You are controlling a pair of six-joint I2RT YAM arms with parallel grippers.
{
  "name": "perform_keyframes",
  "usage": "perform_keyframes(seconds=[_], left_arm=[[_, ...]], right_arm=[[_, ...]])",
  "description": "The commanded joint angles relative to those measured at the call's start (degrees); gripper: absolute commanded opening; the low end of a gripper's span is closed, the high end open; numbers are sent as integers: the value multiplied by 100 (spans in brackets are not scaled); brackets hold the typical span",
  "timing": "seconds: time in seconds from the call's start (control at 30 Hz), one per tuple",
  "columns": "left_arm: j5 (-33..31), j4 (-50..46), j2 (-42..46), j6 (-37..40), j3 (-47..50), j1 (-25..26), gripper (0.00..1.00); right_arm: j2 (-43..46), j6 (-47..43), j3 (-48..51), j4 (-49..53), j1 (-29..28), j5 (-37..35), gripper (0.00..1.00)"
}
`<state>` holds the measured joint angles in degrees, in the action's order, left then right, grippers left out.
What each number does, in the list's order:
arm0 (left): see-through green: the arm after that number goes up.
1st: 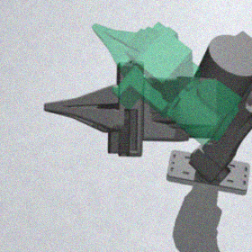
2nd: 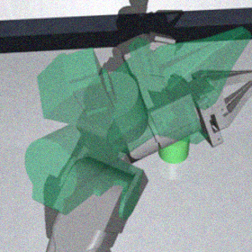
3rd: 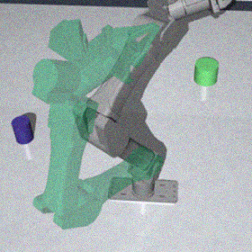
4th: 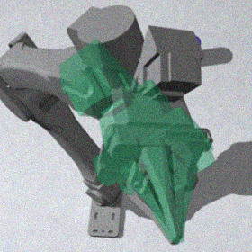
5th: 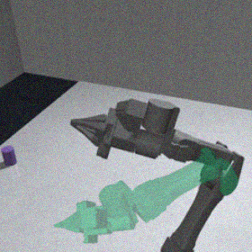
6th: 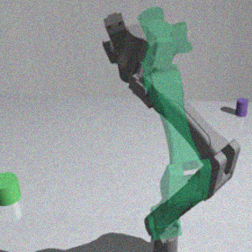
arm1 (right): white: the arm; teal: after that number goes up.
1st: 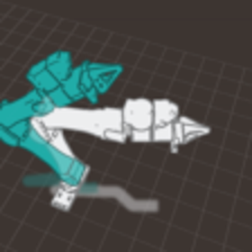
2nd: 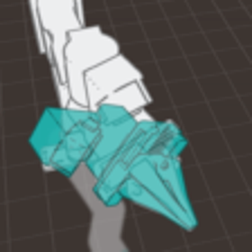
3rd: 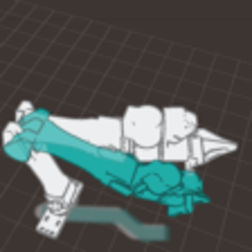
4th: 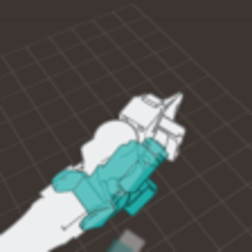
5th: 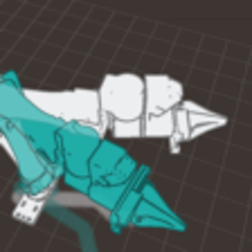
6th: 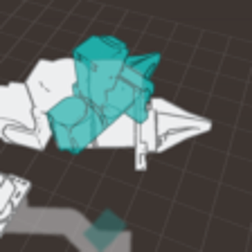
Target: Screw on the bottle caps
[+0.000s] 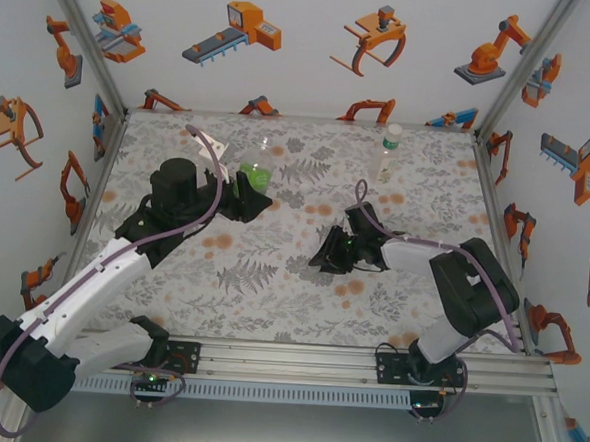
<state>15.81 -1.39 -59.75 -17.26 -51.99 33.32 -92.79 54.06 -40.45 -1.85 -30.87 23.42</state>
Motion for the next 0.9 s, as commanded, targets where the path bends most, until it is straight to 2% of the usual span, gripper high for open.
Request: perform_keyframes(seconds=[0.0,0.43,0.87], left_arm=[[-66,38,153,-94,44,-36,0],[-45,6,155,-101,22,-63,0],[-113,-147,261,-120,48,-129,0]], right_arm=[[50,-167,-66,1031,37,-699,38],[-402,-889,-1327,2186,-32,-1444,40],[-1332,-1576,-2811,3137,-617,-2066,44]])
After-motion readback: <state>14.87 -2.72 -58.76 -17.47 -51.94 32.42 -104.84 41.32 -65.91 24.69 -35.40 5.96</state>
